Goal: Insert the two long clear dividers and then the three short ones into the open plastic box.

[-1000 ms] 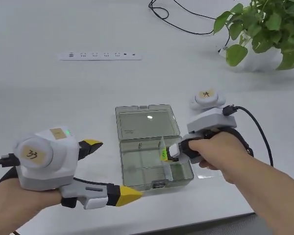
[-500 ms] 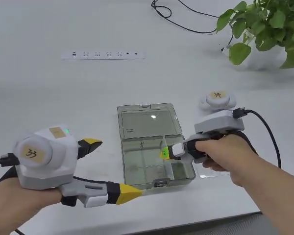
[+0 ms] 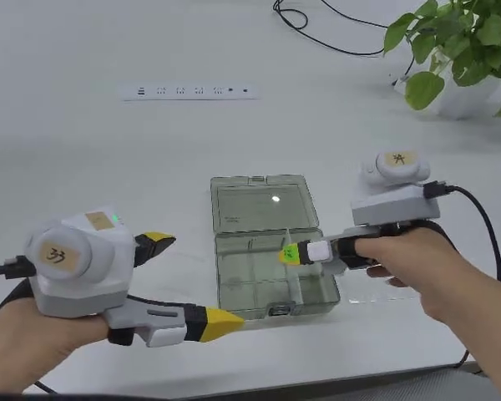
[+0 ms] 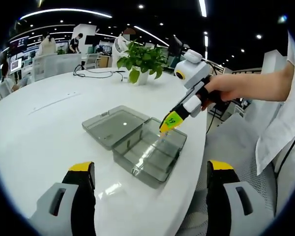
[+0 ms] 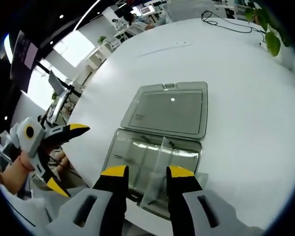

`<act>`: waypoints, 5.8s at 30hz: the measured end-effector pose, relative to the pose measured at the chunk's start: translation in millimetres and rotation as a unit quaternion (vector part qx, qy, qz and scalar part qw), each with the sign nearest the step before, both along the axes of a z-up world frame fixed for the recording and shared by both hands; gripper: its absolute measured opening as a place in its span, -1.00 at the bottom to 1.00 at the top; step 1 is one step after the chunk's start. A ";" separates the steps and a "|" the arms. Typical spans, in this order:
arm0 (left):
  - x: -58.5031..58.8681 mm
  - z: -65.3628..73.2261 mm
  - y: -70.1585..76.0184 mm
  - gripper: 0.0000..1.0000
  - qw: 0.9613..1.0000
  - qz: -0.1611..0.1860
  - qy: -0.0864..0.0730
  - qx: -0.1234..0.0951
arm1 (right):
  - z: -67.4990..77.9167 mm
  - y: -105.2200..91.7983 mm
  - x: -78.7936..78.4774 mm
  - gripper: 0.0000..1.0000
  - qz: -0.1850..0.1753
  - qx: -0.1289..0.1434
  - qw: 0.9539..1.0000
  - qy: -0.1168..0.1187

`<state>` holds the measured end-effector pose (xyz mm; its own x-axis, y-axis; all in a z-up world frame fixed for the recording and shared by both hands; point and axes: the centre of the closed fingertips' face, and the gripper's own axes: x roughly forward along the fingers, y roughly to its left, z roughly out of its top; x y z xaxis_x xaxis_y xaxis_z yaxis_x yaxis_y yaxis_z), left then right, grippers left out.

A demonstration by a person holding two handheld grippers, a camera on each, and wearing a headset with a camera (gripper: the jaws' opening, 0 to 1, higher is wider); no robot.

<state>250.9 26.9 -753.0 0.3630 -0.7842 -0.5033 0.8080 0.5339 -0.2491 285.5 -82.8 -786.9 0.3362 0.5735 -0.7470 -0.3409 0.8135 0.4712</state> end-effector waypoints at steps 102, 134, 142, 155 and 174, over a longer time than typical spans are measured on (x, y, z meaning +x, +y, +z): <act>5.0 -98.5 59.6 -0.21 0.940 0.145 0.112 0.286 | 47.6 -74.3 -52.7 0.69 0.263 0.045 0.921 -0.285; 4.3 -98.0 66.0 -0.39 0.935 0.125 0.160 0.292 | 43.8 -74.0 -58.9 0.67 0.259 0.041 0.924 -0.279; 2.8 -96.8 66.4 -0.39 0.937 0.130 0.165 0.281 | 43.0 -72.6 -59.4 0.67 0.261 0.040 0.924 -0.277; -0.2 -94.2 67.9 -0.40 0.940 0.138 0.170 0.262 | 44.5 -69.6 -58.3 0.67 0.265 0.037 0.923 -0.277; 4.0 -71.2 63.3 -0.40 0.952 0.160 0.161 0.203 | 51.0 -66.7 -59.0 0.67 0.265 0.031 0.923 -0.278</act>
<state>254.9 90.2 -824.2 0.3267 -0.3753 -0.8674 0.5039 0.8456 -0.1761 226.5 -149.5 -735.9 0.3173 0.8035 -0.5037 -0.8859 0.4407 0.1448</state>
